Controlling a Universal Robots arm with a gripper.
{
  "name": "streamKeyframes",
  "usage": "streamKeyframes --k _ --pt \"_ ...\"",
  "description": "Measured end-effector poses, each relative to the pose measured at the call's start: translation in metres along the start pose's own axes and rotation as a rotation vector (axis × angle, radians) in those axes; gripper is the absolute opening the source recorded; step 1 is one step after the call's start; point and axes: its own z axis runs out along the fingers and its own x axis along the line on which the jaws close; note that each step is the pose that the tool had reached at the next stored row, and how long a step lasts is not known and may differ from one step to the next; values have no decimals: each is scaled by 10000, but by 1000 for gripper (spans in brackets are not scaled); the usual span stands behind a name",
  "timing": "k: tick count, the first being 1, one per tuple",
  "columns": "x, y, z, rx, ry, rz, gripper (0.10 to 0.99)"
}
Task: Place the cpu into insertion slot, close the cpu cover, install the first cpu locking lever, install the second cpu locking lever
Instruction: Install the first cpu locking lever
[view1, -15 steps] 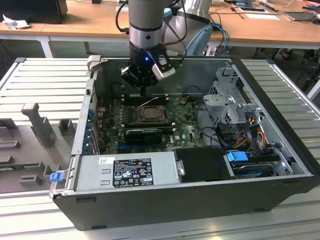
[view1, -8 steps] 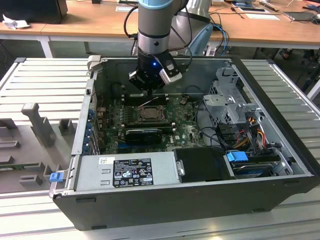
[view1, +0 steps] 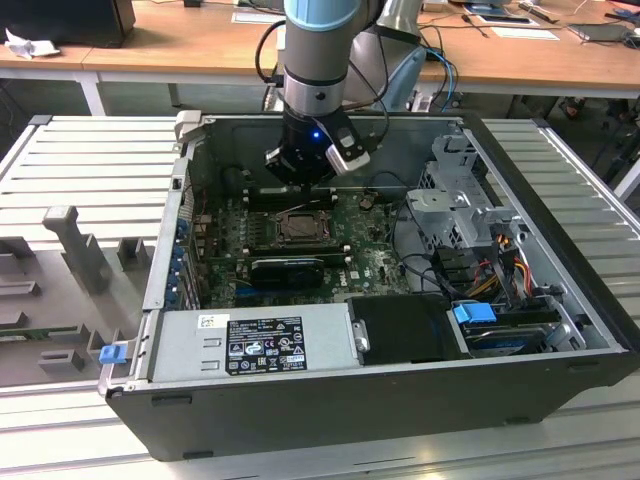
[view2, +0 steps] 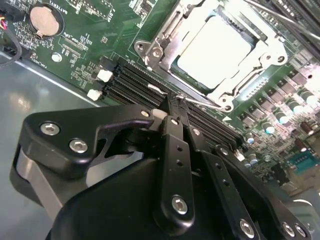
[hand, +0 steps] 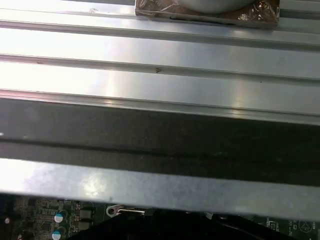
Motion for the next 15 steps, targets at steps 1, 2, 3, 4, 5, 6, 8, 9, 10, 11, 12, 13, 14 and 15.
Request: streamKeyframes --k 1,2,3,4,5,6,8,9,10,11,12,13,14,15 --pt "-5 -1 5 0 -2 0 106" --pt "-10 -3 6 1 -2 0 106" --pt "-16 -5 9 2 -2 0 106" --pt "-21 -7 12 1 -2 0 106" --pt "-27 -11 17 1 -4 1 106" --pt "-34 -12 21 -2 -6 3 106" --pt "-48 -15 26 0 -4 2 106" --pt "-54 -16 31 -1 -5 3 106" --pt "-59 -18 43 1 -11 2 106" --pt "-61 -20 61 4 -40 0 106" --pt "-63 -21 71 5 -53 -3 106" --pt "-68 -23 81 5 -61 -2 106" --pt "-74 -24 88 5 -66 11 106" --pt "-79 -25 94 5 -71 35 106"
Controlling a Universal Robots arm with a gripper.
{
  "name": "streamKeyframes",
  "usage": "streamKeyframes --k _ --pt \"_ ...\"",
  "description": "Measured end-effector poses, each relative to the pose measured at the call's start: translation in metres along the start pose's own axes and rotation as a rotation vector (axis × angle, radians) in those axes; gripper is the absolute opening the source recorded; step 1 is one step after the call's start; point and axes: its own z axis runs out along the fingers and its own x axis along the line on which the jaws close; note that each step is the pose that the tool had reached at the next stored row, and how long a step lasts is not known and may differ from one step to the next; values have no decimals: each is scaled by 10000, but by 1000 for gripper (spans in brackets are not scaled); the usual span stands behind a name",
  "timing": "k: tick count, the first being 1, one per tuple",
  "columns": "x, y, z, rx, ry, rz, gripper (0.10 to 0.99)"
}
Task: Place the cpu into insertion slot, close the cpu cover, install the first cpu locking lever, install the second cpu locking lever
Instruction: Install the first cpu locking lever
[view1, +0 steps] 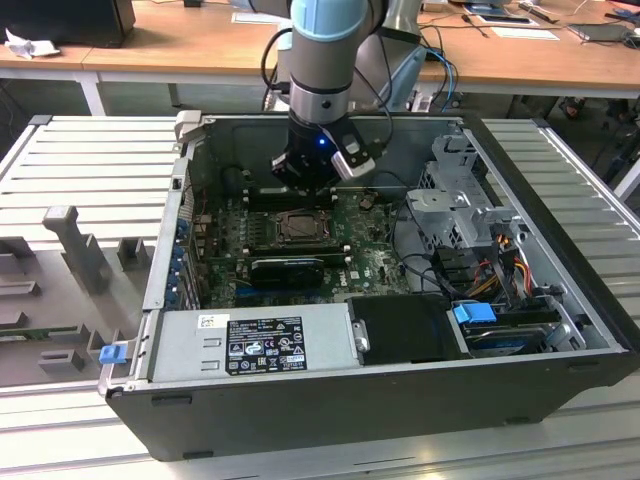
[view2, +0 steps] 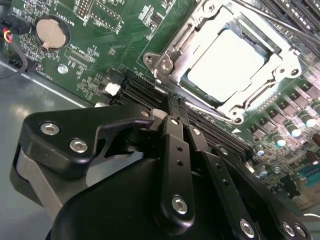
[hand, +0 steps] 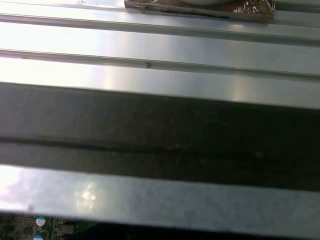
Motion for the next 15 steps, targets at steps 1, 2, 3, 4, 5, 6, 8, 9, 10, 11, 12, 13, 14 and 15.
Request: streamKeyframes --k 1,2,3,4,5,6,8,9,10,11,12,13,14,15 --pt "-1 -1 6 0 -6 34 106" --pt "-1 -1 10 1 -10 50 106" --pt "-1 -2 11 2 -11 54 106" --pt "0 -3 13 2 -11 55 106" --pt "-1 -3 16 1 -12 56 106" --pt "-1 -4 18 1 -12 55 106" --pt "-1 -11 26 1 -11 54 106" --pt "-1 -13 28 1 -12 54 106" --pt "0 -16 32 1 -12 55 106" --pt "0 -17 34 1 -12 55 106" --pt "0 -19 36 1 -11 55 106" --pt "0 -21 39 1 -12 54 106" --pt "-1 -24 42 0 -12 54 106" --pt "-1 -27 44 0 -12 53 106"
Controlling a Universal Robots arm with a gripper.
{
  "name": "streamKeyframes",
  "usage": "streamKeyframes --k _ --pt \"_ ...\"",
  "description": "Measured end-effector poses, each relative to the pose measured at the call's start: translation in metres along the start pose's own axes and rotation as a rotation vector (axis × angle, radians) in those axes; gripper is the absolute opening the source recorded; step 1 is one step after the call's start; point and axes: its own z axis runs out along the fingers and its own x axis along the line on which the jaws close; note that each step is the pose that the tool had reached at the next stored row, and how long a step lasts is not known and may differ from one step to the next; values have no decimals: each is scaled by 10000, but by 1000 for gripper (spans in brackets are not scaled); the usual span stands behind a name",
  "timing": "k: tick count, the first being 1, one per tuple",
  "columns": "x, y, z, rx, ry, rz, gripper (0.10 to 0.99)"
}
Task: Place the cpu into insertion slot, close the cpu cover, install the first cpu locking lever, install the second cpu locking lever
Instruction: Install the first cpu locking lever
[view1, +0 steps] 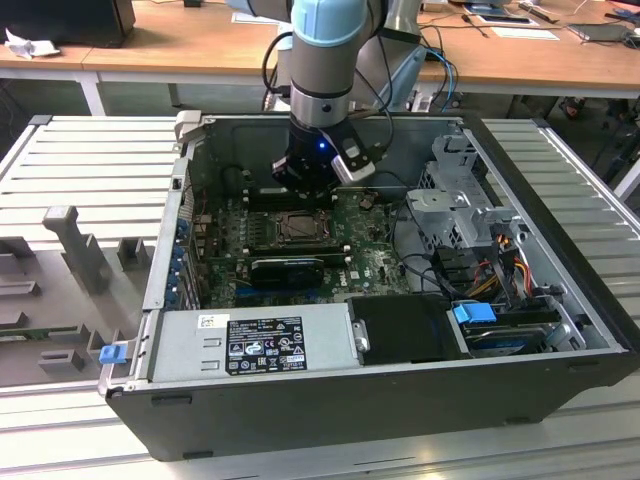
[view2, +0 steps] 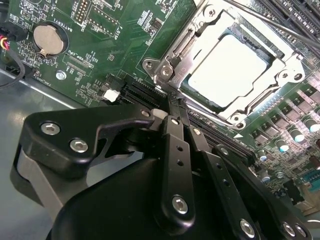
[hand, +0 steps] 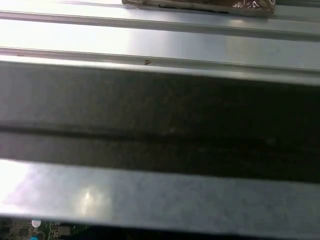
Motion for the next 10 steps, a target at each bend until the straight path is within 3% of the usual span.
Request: streamKeyframes --k 10 --pt "1 -23 32 -24 0 0 106"
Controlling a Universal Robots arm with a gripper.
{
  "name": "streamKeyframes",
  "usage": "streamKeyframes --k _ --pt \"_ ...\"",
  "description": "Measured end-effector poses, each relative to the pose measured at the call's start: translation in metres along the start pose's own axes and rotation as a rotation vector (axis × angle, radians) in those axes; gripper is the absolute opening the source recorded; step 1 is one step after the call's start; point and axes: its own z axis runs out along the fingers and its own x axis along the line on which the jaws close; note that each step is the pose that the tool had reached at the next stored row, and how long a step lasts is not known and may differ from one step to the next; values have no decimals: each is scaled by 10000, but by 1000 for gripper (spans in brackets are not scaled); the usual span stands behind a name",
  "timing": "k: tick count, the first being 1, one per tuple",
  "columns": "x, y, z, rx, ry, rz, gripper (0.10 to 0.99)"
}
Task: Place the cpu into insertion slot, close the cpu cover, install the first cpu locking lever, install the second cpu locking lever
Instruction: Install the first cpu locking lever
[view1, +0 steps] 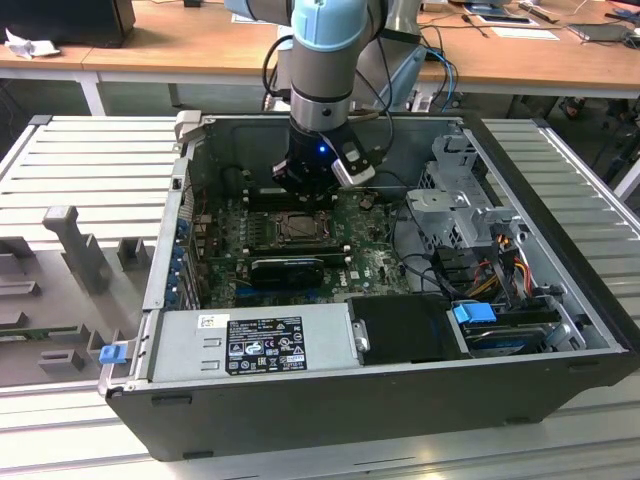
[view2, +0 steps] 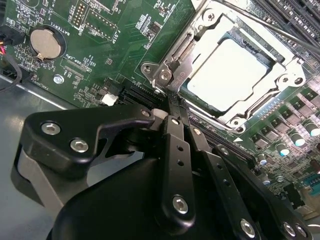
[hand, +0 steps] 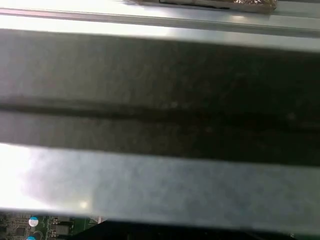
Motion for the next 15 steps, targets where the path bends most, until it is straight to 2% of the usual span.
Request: streamKeyframes --k 4,6,9,10,15 --pt "0 1 -2 -124 -10 1 106" --pt "0 5 -30 -130 -12 1 106" --pt "-1 20 -173 -120 -9 0 106" --pt "-1 22 -196 -120 -10 0 106" --pt "2 -24 -201 -121 -10 1 106"
